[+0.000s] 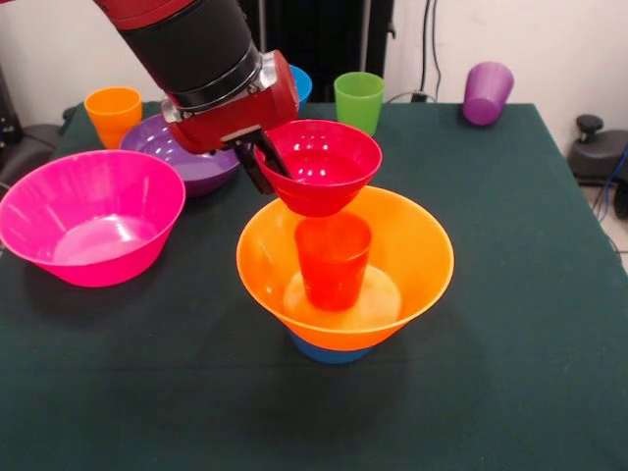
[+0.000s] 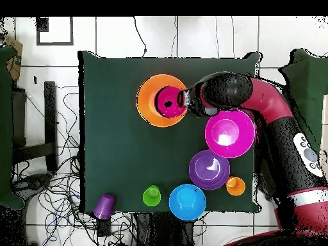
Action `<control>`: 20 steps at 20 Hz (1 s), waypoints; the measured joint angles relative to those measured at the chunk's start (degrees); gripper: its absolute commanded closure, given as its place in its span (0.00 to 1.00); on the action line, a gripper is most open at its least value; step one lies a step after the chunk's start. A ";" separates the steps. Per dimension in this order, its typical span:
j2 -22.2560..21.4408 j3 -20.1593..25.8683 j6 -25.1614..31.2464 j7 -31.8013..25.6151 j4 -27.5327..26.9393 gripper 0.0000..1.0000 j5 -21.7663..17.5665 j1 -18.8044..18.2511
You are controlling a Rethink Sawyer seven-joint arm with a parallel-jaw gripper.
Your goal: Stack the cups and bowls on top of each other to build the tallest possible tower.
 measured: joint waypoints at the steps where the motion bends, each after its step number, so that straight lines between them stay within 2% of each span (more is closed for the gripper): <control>1: 0.02 -0.26 0.00 0.00 -0.01 1.00 0.00 0.01; 15: 0.05 -0.74 -0.21 0.00 0.16 1.00 0.01 0.04; 20: 0.10 -1.12 -1.86 0.00 0.26 1.00 0.01 0.07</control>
